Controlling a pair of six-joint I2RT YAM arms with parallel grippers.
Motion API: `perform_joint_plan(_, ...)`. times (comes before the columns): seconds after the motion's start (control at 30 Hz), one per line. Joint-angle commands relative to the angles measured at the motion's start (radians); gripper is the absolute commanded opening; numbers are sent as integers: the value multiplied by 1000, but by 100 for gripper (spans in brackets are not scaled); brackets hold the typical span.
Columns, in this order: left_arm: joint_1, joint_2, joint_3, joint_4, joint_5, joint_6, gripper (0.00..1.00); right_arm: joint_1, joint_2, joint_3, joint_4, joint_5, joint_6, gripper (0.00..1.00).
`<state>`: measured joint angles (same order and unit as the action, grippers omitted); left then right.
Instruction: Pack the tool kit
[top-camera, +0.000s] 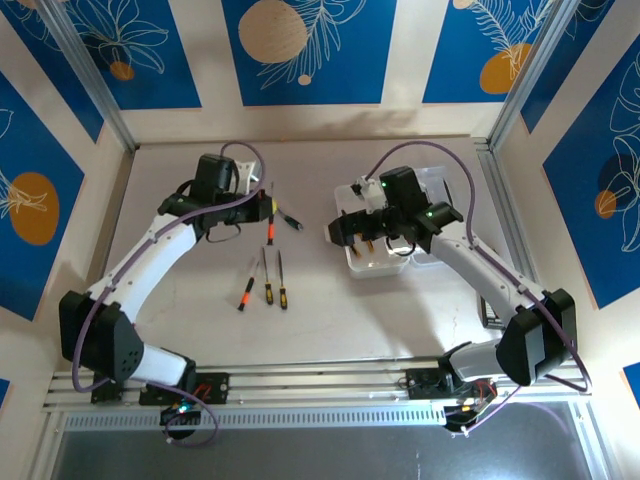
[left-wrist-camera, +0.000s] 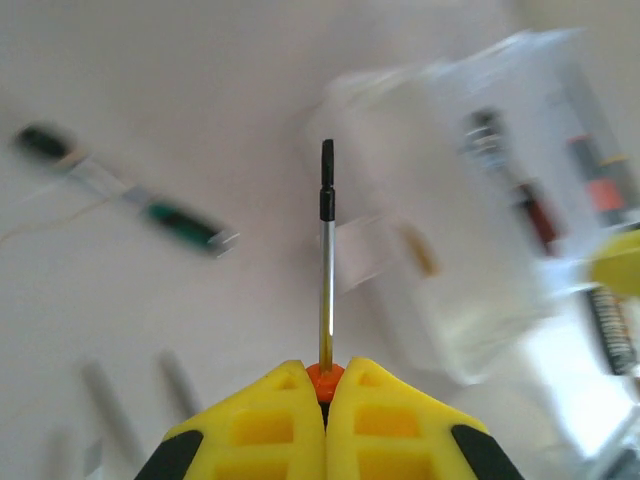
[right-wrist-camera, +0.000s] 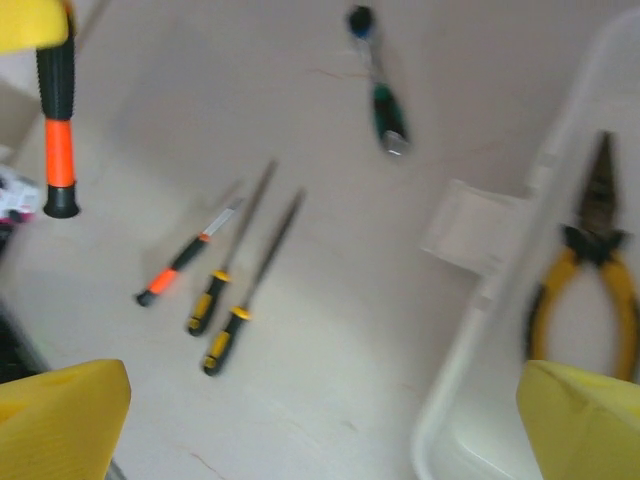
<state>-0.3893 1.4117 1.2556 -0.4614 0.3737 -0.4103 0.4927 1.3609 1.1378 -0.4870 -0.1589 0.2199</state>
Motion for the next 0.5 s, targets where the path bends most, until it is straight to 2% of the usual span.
perform_joint_plan(0.0,-38,-12,10,159,189,-112,0,28,-29,-57,214,-144,65,100)
perform_joint_plan(0.17,-78,-14,-9,272,217,-195,0,51,-43,-137,405,-195,143,89)
perform_joint_plan(0.47,-144,7,-50,383,209,-263,0,101,-50,-141,441,-198,145,68)
